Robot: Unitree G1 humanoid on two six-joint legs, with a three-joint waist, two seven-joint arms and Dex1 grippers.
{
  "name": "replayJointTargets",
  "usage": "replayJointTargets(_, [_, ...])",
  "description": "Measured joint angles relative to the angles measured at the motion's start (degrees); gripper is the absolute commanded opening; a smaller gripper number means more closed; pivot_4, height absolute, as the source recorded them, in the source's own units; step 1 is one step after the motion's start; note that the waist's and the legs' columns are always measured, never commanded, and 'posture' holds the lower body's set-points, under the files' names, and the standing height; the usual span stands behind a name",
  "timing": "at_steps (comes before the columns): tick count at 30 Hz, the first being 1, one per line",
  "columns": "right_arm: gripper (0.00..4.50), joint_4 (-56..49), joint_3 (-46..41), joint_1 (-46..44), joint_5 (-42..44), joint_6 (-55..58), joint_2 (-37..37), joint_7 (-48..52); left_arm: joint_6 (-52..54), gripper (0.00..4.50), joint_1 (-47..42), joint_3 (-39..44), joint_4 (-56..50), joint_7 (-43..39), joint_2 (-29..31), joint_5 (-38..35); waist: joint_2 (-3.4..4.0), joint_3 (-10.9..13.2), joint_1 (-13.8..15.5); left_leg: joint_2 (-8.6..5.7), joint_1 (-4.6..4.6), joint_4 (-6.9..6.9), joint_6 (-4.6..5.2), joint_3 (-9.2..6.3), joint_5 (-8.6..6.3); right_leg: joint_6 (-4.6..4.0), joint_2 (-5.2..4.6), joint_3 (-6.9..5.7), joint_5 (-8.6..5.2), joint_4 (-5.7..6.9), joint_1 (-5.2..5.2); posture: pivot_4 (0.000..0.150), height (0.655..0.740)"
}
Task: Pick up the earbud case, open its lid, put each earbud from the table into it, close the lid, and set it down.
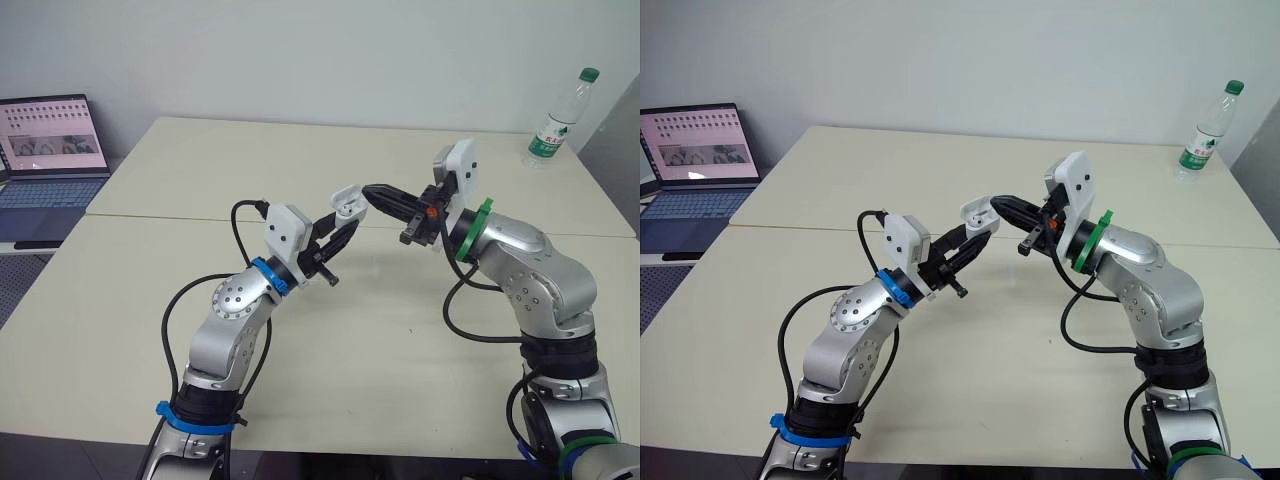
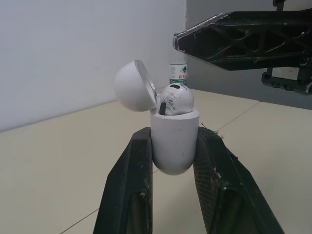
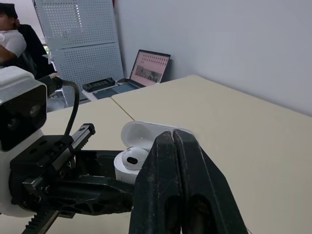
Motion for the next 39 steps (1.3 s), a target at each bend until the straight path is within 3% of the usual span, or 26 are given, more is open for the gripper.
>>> replayJointTargets(4, [0.02,0.5,-0.7,0.0,0.0,0.1,-0.1,-0.6,0.0,0.78,0.0,0.0,0.0,0.2,0.1,0.0,0.0,0.0,0.0,0.0,0.0,0.0,0.0,0.0,0.0,0.0,0.0,0.0,0.0,0.0,0.0,0.15,0.74])
replayJointTargets(9, [0.19,5.9,-3.5,4.0,-1.9,-3.5,-7.3,3.1,-0.1,0.78,1.7,2.4,0.1,0.3,3.1,0.3,-0.01,0.0,0.1,-0.02,-0.02,0.0,0.01,0.03,0.0,0.0,-0.01,0.02,0.0,-0.05,0.0,0.15,0.74])
replayJointTargets(11, [0.61,8.6,-3.6,5.5,-3.5,-5.3,-9.8,4.8,-0.2,0.78,2.3,3.3,0.1,0.3,3.5,0.3,-0.02,0.0,0.1,-0.01,-0.02,-0.01,0.01,0.04,0.0,0.0,-0.01,0.02,0.0,-0.06,0.0,0.15,0.74])
replayJointTargets(15, [2.17,14.1,-3.6,8.5,-5.9,-9.9,-13.5,9.1,-0.2,0.78,2.5,3.5,0.2,0.3,3.5,0.3,-0.02,0.0,0.1,-0.01,-0.02,-0.01,0.01,0.05,0.0,0.0,0.0,0.03,0.0,-0.05,-0.01,0.15,0.74])
replayJointTargets(22, [4.49,19.6,-2.8,9.7,-9.9,-15.0,-22.0,18.5,-0.2,0.78,4.5,3.5,-0.3,0.6,3.5,0.4,-0.03,0.0,0.1,-0.01,-0.01,-0.01,0.01,0.08,0.0,0.0,0.0,0.06,0.0,-0.05,-0.01,0.15,0.74])
replayJointTargets(30, [4.49,28.5,5.1,7.5,-17.3,-33.2,-32.4,41.0,0.1,0.78,7.0,3.6,-2.1,0.4,4.6,0.3,-0.04,0.1,0.0,0.0,0.05,-0.01,0.01,0.14,0.0,0.01,-0.01,0.07,-0.01,-0.06,0.0,0.15,0.74])
replayJointTargets(34, [4.49,35.7,10.6,1.8,-21.9,-42.1,-32.2,50.1,0.1,0.78,7.0,3.4,-2.3,0.4,4.5,0.2,-0.04,0.1,-0.1,0.05,0.13,-0.03,0.01,0.17,0.0,-0.01,0.0,0.09,0.0,-0.03,0.01,0.15,0.74])
replayJointTargets(39, [4.49,44.5,15.0,-3.4,-26.2,-49.1,-28.1,52.7,0.2,0.78,6.9,3.4,-2.5,0.4,4.5,0.2,-0.05,0.1,-0.1,0.04,0.12,-0.03,0.0,0.17,0.0,-0.02,-0.02,0.12,0.01,-0.03,0.02,0.15,0.74])
